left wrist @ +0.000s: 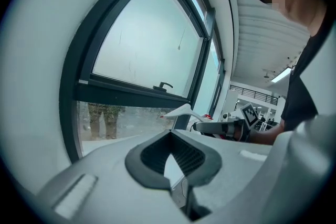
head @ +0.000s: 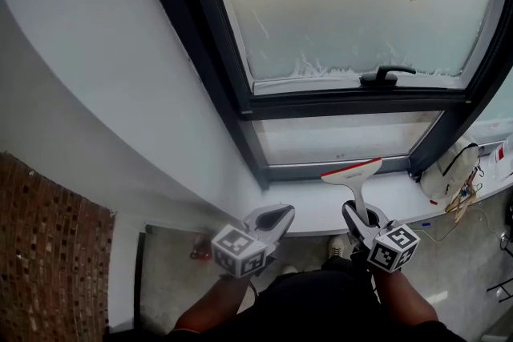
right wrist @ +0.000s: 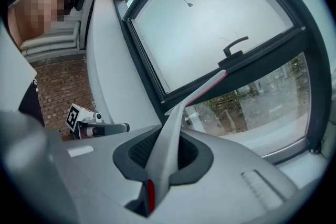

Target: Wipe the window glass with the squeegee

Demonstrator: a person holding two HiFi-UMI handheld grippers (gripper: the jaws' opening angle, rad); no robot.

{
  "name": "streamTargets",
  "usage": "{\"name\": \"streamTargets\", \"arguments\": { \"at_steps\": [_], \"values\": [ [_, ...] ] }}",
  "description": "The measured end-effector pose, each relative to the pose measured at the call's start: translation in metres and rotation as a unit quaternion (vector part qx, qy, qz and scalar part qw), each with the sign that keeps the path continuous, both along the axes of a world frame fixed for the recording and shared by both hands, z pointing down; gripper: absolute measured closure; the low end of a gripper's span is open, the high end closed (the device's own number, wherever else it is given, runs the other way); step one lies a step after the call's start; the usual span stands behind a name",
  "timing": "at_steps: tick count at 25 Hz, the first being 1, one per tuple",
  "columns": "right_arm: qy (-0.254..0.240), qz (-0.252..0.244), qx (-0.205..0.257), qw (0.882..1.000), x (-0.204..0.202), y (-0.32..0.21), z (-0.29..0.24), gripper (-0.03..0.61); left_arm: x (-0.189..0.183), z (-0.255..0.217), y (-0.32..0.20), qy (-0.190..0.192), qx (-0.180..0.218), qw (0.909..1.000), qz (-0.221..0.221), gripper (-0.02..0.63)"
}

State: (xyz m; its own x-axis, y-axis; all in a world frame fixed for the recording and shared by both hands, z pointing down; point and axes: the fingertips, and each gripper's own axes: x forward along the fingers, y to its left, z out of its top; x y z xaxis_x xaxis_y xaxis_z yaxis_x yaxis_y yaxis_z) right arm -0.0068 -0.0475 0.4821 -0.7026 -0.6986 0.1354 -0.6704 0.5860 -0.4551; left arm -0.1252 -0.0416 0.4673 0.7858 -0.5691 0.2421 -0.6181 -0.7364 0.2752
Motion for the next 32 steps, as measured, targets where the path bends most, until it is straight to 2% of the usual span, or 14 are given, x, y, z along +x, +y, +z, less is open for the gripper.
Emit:
{"name": "streamTargets", "arguments": {
  "at_steps": [8,16,21,24,26,28,32],
  "values": [
    [-0.012,-0.057,0.034,0.998,0.013,-0.061,-0.021,0.524,0.019,-0.012,-0.051,-0.016,0.016,0.9984,-0.053,0.612],
    [-0.017,-0.116,0.056,0.992,0.032,-0.102,-0.022,0.529,0.05,-0.004,-0.089,-0.028,0.005,0.9949,-0.096,0.612],
    [-0.015,-0.138,0.069,0.988,0.037,-0.114,-0.019,0.531,0.055,-0.011,-0.114,-0.067,-0.016,0.9909,-0.115,0.612],
    [-0.026,-0.129,0.078,0.988,0.03,-0.128,-0.021,0.531,0.041,-0.003,-0.14,-0.116,-0.018,0.9881,-0.099,0.612],
    [-0.027,-0.11,0.081,0.99,0.024,-0.135,-0.024,0.531,0.031,0.005,-0.155,-0.158,-0.037,0.9826,-0.09,0.612],
    [-0.027,-0.095,0.073,0.992,0.017,-0.134,-0.027,0.531,0.02,0.013,-0.162,-0.201,-0.067,0.973,-0.091,0.612],
    [-0.008,-0.089,0.086,0.992,-0.002,-0.137,-0.036,0.531,-0.01,0.05,-0.171,-0.286,-0.149,0.9408,-0.104,0.612]
  ]
}}
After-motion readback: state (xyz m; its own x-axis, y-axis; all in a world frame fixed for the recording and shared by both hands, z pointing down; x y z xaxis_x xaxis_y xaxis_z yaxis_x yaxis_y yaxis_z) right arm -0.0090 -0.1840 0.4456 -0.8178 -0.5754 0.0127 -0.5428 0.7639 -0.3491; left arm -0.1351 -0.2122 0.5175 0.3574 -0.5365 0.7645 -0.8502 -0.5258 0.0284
